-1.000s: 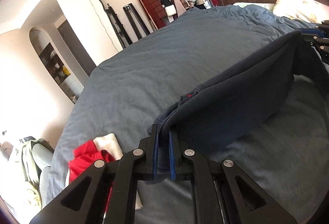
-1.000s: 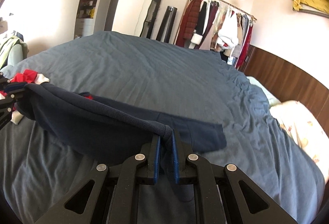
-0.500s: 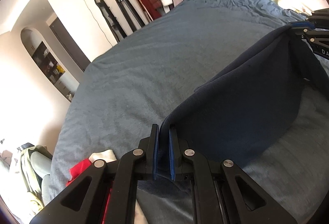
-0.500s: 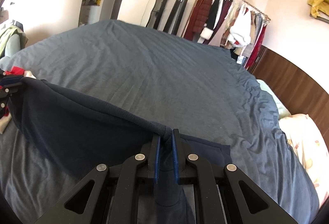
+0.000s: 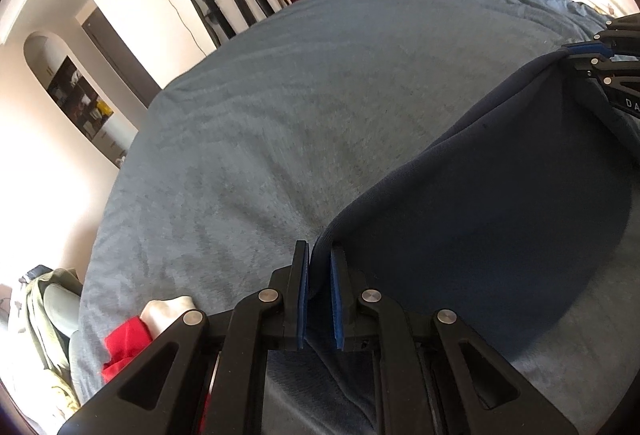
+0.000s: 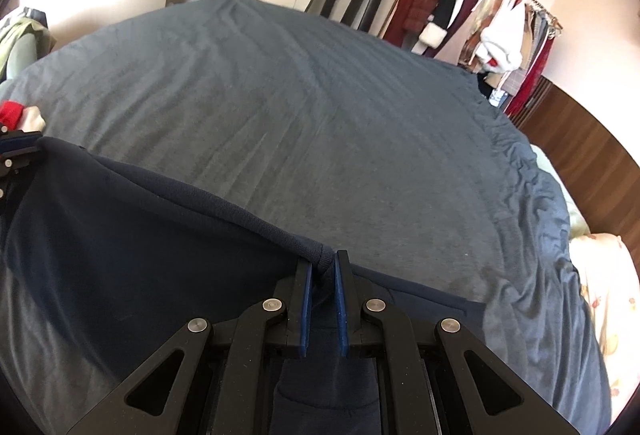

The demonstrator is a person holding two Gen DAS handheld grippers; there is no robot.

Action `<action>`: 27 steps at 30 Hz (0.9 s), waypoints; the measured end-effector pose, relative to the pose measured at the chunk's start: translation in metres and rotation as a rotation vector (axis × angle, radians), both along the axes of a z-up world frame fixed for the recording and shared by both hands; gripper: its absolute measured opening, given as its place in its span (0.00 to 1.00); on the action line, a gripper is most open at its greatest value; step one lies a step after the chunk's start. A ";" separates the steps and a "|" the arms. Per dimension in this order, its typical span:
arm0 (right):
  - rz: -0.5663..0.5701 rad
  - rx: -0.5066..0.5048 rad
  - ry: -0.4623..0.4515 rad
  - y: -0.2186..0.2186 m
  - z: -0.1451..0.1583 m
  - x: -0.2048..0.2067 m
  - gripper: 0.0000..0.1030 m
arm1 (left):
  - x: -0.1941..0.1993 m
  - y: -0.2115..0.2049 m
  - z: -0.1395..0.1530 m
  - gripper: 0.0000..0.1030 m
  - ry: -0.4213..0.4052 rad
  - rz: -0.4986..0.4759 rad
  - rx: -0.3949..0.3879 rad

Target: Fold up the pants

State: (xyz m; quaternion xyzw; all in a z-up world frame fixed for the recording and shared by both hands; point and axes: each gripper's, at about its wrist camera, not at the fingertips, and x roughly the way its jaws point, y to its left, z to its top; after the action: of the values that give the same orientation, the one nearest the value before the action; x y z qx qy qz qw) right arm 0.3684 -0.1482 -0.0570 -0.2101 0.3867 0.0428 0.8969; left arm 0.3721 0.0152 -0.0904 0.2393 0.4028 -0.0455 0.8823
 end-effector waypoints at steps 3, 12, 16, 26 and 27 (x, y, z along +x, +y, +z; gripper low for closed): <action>0.000 -0.005 0.037 0.001 -0.012 0.012 0.10 | 0.006 0.005 -0.006 0.18 0.018 0.014 -0.011; -0.021 0.028 0.143 0.000 -0.040 0.044 0.13 | 0.019 0.008 -0.015 0.25 0.033 0.029 0.016; -0.039 0.075 0.198 -0.009 -0.044 0.058 0.36 | 0.029 0.013 -0.018 0.29 0.053 0.048 0.020; -0.040 0.129 0.357 -0.020 -0.036 0.078 0.45 | 0.047 0.020 -0.004 0.47 0.115 0.114 -0.027; -0.037 0.133 0.374 -0.020 -0.032 0.082 0.45 | 0.046 0.018 0.001 0.47 0.108 0.110 -0.022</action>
State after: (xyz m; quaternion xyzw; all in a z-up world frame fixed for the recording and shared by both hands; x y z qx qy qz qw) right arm 0.4503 -0.1685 -0.0889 -0.1317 0.5466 0.0902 0.8221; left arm 0.4184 0.0332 -0.0899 0.2043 0.4616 -0.0144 0.8631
